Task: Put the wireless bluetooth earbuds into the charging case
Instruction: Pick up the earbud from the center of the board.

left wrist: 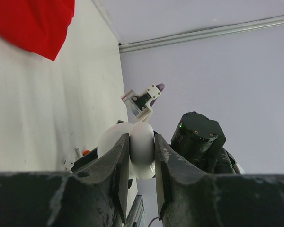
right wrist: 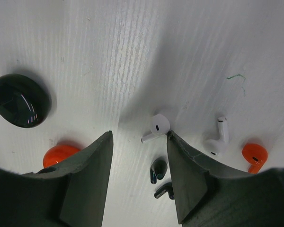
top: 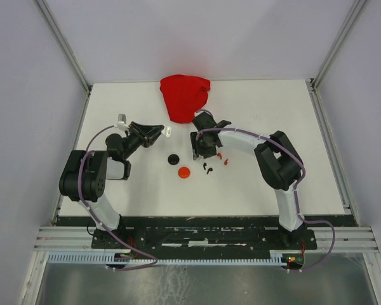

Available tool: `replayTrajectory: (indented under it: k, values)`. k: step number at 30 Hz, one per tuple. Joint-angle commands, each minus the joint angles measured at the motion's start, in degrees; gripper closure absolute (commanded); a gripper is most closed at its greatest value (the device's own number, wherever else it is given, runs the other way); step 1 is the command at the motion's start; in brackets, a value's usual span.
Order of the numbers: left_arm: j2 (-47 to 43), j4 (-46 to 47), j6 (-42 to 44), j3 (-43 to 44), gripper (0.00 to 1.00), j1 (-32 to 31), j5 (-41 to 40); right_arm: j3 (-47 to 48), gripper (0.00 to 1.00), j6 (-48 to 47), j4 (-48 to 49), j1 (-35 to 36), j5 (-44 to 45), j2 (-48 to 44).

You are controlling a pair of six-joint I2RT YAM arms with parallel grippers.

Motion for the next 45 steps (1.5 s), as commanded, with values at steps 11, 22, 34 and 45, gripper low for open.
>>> replayTrajectory:
  k: [11,22,34,45]
  values:
    - [-0.5,5.07,-2.94,-0.8,0.97,1.13,1.24,4.83,0.42,0.45,0.61,-0.15,-1.13,3.04]
    - [-0.14,5.8,-3.44,-1.11,0.97,1.8,1.42,7.61,0.43,-0.58,-0.13,0.19,-1.41,4.67]
    - [0.23,6.46,-3.85,-1.35,0.97,2.22,1.53,10.06,0.44,-2.99,-2.75,0.96,2.17,5.53]
    - [0.68,7.59,-4.54,-1.55,0.97,2.36,1.59,12.96,0.46,-8.63,-7.19,3.06,9.58,7.0]
